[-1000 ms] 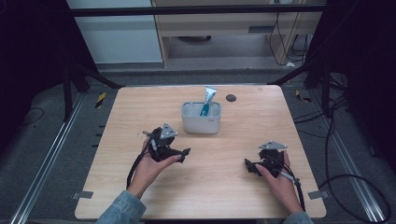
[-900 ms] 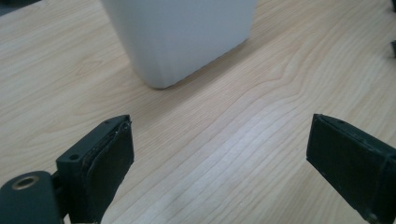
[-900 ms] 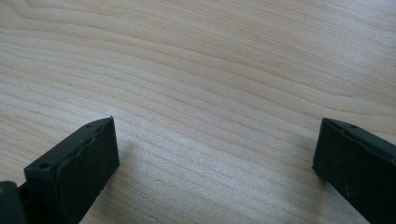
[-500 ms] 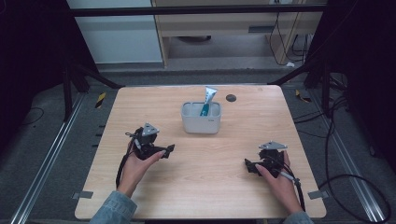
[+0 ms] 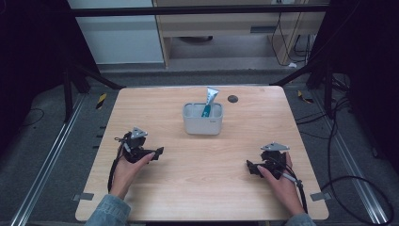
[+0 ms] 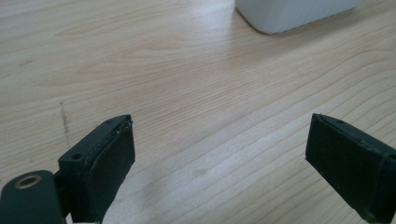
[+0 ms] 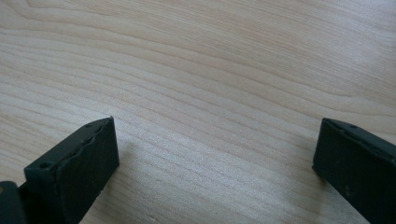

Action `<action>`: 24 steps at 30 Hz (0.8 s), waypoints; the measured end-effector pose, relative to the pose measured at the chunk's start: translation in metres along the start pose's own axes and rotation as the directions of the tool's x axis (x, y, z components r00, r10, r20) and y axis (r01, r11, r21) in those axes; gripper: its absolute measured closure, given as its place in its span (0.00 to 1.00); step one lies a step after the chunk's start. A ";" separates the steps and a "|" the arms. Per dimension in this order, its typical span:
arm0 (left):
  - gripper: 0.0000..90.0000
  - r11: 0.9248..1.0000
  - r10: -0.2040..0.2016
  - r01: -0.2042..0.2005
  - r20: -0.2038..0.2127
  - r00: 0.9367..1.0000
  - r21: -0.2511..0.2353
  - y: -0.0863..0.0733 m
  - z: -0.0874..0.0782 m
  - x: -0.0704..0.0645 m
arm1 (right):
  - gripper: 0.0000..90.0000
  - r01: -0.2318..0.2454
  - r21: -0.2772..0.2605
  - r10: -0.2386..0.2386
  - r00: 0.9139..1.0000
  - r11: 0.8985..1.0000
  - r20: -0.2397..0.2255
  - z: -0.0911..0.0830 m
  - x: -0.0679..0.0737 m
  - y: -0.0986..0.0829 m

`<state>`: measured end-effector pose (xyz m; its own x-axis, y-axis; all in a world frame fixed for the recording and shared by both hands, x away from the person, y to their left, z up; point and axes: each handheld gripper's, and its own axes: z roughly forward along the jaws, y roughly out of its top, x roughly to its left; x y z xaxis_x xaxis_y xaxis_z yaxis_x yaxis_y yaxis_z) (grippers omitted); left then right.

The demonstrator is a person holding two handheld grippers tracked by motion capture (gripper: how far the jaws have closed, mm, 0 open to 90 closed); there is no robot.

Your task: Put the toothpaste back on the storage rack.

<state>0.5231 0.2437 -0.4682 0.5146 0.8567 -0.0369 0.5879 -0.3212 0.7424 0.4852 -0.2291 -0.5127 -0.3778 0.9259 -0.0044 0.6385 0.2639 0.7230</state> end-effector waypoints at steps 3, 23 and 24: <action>0.08 1.000 0.006 -0.005 -0.018 1.000 0.022 -0.005 0.000 0.007 | 0.00 0.000 0.000 0.000 1.000 1.000 0.000 0.000 0.000 0.000; 0.07 0.997 -0.037 0.040 -0.054 0.998 0.059 -0.024 0.009 0.034 | 0.00 0.000 0.000 0.000 1.000 1.000 0.000 0.000 0.000 0.000; 0.07 0.997 -0.038 0.041 -0.053 0.998 0.061 -0.025 0.010 0.035 | 0.00 0.000 0.000 0.000 1.000 1.000 0.000 0.000 0.000 0.000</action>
<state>0.5327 0.2773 -0.4944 0.4579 0.8885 -0.0292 0.6453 -0.3096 0.6984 0.4852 -0.2291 -0.5127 -0.3781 0.9258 -0.0044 0.6383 0.2642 0.7230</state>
